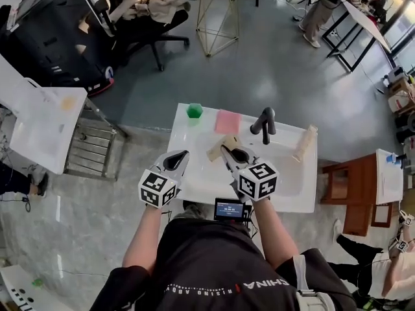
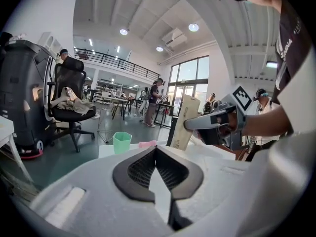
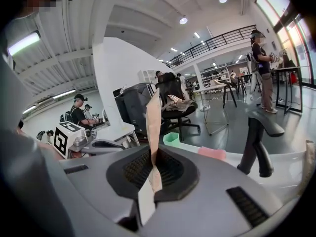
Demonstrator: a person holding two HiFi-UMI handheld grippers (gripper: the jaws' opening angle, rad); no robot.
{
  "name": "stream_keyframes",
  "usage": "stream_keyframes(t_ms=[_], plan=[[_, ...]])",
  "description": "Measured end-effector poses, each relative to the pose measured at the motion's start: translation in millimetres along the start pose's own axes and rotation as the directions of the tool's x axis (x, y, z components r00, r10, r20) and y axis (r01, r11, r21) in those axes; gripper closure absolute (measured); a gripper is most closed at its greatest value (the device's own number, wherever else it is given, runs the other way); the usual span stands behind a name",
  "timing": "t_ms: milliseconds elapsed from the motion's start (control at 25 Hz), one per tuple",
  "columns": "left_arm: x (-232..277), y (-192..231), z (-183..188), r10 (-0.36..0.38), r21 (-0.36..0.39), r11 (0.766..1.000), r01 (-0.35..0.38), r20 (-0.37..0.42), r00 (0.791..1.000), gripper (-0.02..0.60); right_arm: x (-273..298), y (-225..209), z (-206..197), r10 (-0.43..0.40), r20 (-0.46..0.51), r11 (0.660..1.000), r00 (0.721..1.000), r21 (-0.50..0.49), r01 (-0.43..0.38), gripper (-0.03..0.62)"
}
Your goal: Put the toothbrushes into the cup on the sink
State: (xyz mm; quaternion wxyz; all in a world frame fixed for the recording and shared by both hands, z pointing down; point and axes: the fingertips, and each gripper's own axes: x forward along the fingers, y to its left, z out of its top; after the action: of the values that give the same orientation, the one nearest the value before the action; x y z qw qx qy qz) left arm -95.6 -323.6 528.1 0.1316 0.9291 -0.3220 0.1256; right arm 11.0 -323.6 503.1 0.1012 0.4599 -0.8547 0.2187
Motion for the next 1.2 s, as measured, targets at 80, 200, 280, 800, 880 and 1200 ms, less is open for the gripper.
stream_keyframes(t_ms=[80,200,280,800,880,1200], plan=[[3,13,1,-0.020,0.002,1.000,0.020,-0.007,1.000,0.571,12,2,6,-0.012,0.001,1.000,1.000,0.003,0.012,0.572],[8,29,4,-0.036,0.007,0.999,0.036,-0.015,0.999,0.571,25,5,10,-0.022,0.000,1.000,1.000,0.010,0.022,0.572],[13,36,8,-0.042,0.008,0.999,0.042,-0.013,0.999,0.571,31,3,10,-0.027,-0.007,1.000,1.000,0.015,0.027,0.572],[38,37,8,-0.008,-0.009,1.000,0.007,-0.022,1.000,0.571,48,-19,18,0.031,-0.040,0.999,0.999,-0.013,-0.031,0.572],[39,37,9,0.006,-0.010,1.000,-0.007,-0.024,1.000,0.571,50,-20,20,0.048,-0.042,0.999,0.998,-0.018,-0.049,0.572],[40,38,7,0.048,-0.012,0.999,-0.049,-0.032,0.998,0.571,56,-21,19,0.092,-0.042,0.996,0.995,-0.016,-0.093,0.572]])
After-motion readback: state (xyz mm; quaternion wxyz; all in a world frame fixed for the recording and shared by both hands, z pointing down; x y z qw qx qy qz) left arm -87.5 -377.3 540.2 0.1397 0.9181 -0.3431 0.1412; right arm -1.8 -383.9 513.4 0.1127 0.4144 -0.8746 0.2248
